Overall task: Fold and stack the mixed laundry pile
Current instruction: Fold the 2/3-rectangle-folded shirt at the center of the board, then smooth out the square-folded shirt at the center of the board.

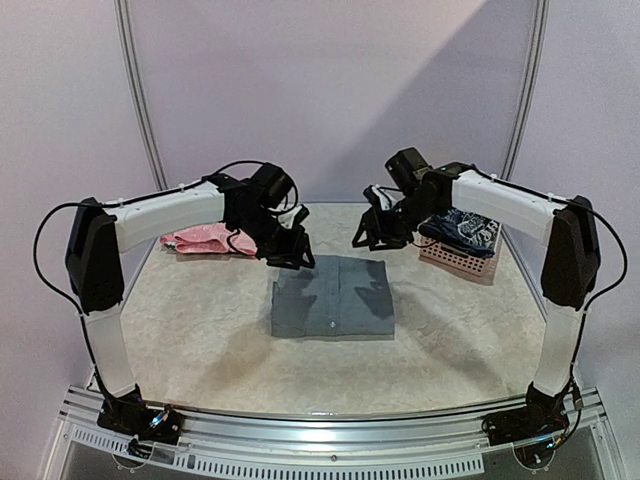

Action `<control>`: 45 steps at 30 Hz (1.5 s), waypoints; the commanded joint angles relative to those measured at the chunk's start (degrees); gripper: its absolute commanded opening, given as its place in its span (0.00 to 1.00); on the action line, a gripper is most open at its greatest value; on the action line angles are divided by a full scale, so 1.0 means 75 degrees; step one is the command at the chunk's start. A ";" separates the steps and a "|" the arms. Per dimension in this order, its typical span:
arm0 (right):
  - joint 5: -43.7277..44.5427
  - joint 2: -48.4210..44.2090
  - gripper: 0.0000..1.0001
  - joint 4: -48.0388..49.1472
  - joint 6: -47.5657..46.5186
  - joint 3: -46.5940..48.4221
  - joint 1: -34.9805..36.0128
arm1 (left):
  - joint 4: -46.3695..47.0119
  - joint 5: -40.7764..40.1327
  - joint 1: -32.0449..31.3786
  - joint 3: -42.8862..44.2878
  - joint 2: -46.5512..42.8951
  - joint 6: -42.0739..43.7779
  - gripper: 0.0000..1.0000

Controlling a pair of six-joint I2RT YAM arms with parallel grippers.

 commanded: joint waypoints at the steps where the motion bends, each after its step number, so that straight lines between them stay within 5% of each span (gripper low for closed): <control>1: -0.0724 0.0733 0.48 0.0565 -0.0066 -0.0131 0.0256 | 0.0410 0.0707 -0.0400 -0.0001 0.0425 0.0352 0.37; 14: -0.1733 0.2602 0.36 0.1283 0.0373 0.0632 0.0250 | 0.0450 0.0723 -0.0858 -0.0375 0.1139 0.0819 0.32; 30: -0.2233 0.4320 0.41 0.1386 0.1041 0.1776 -0.0050 | 0.0521 0.0537 -0.0616 -0.1983 0.1228 0.1379 0.29; 38: -0.1988 0.3754 0.48 0.0709 0.0785 0.2614 -0.0040 | 0.0322 0.0322 -0.0588 -0.1920 0.0491 0.1169 0.30; 45: -0.1585 0.2287 0.51 0.0412 0.0534 0.2008 0.0010 | 0.0176 0.0070 -0.0578 -0.1585 -0.0299 0.0707 0.33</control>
